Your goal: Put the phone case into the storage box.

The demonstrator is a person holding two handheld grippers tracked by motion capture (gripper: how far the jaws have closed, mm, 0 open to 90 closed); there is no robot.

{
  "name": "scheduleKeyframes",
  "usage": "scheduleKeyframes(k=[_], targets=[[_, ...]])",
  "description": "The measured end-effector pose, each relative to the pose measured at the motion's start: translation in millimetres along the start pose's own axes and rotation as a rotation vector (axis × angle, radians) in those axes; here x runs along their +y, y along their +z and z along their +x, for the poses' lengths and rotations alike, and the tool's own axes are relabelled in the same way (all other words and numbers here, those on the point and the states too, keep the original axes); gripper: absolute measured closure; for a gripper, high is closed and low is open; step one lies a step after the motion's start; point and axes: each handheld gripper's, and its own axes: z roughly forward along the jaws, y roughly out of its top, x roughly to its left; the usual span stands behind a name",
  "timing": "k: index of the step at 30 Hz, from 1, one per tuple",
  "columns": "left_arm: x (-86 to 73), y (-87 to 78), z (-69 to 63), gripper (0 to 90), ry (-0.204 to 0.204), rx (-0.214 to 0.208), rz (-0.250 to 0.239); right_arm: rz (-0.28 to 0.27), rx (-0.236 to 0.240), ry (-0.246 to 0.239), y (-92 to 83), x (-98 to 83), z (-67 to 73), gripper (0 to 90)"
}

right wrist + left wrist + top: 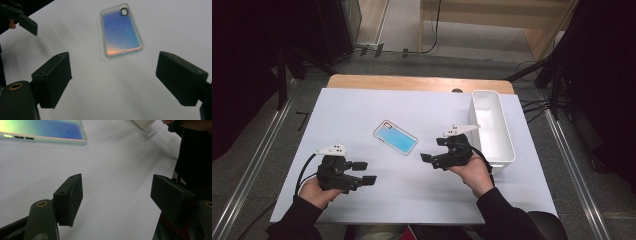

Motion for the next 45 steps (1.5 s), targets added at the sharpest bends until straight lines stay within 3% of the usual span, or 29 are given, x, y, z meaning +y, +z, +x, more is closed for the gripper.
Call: scheduleKeyframes(k=[23, 30, 34, 45], targets=[[-0.3, -0.4, 0.9, 25.7, -0.004, 0.001, 0.003, -0.012, 0.009, -0.003, 21.7, 26.9, -11.6, 11.5], [-0.3, -0.3, 0.9, 25.7, -0.004, 0.004, 0.004, -0.006, 0.017, -0.026, 27.0, 33.5, -13.1, 9.2], [-0.2, -0.4, 1.3, 25.7, 0.001, 0.003, 0.004, 0.015, 0.029, -0.043, 32.2, 37.8, -12.3, 0.2], [-0.2, -0.8, 1.5, 25.7, 0.001, 0.005, 0.005, 0.032, 0.049, -0.033, 52.0, 47.8, -14.5, 0.2]])
